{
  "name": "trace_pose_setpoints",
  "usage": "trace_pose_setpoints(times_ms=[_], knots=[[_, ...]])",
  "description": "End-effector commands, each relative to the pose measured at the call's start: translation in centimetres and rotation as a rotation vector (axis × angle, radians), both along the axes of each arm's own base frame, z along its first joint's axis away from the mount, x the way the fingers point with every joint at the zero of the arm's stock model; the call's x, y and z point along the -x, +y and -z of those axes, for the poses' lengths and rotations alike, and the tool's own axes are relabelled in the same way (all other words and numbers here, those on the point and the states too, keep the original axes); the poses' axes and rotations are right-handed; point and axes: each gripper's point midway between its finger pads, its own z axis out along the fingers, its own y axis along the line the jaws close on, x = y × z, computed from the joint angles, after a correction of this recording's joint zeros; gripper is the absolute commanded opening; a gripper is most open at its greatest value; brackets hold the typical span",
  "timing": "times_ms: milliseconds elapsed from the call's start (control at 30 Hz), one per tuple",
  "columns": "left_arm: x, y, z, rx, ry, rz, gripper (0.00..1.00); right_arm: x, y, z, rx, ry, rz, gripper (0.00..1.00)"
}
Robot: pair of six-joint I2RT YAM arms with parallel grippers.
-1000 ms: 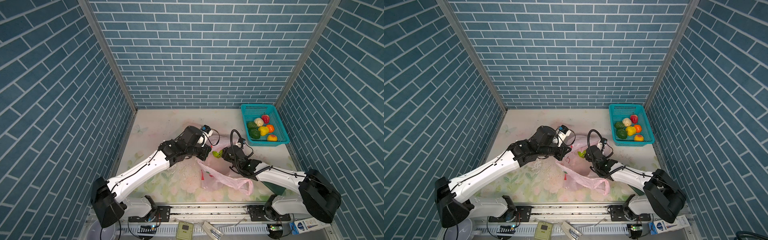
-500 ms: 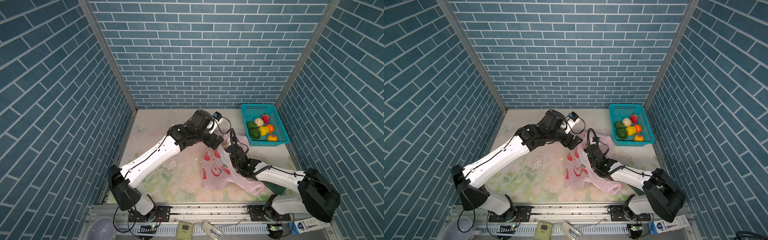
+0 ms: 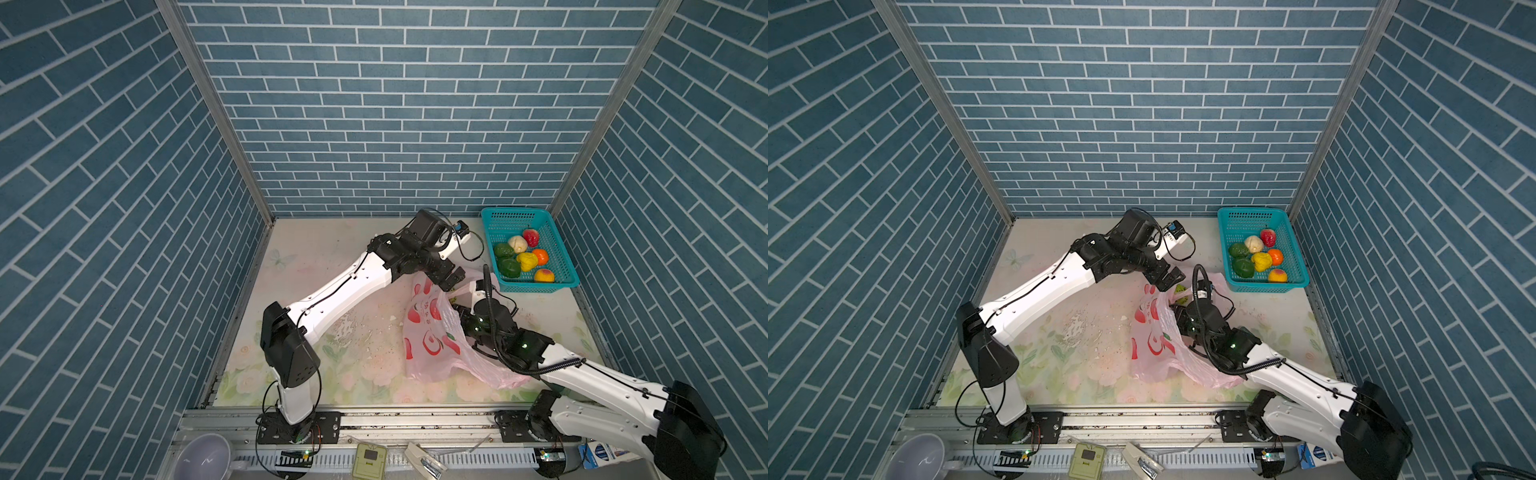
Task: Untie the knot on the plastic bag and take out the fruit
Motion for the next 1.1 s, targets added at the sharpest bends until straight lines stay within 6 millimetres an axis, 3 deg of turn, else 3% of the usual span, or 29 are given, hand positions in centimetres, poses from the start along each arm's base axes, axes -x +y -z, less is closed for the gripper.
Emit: trace_pose_setpoints(times_ms=[0, 200, 533, 600, 767, 833, 900, 1067], knots=[[0.4, -1.5, 1.1, -0.025, 0.024, 0.081, 1.00, 0.9, -1.8, 1.8, 0.034, 0.058, 0.058, 0.69], [1.2, -4.4, 2.8, -0.072, 0.022, 0.171, 1.00, 1.3, -2.3, 2.6, 0.004, 0.087, 0.082, 0.69], [-0.5, -3.7, 6.8, -0.245, -0.032, 0.135, 0.98, 1.9, -2.9, 2.9, 0.008, 0.101, 0.087, 0.69], [-1.4, -3.6, 7.0, -0.264, -0.046, 0.088, 0.86, 1.8, -2.8, 2.8, 0.006, 0.100, 0.086, 0.69], [-3.2, -3.0, 5.0, -0.247, -0.100, -0.012, 0.20, 1.2, -1.9, 2.3, 0.008, 0.083, 0.068, 0.69], [-3.4, -2.6, 3.9, -0.223, -0.107, -0.038, 0.06, 0.8, -1.3, 1.7, 0.000, 0.069, 0.057, 0.69], [-3.4, -2.0, 2.6, -0.194, -0.112, -0.065, 0.00, 0.3, -0.7, 1.0, -0.011, 0.053, 0.051, 0.69], [-2.2, -0.3, -0.7, -0.081, -0.105, -0.134, 0.00, -1.0, 1.4, -1.0, -0.044, 0.010, 0.015, 0.70]])
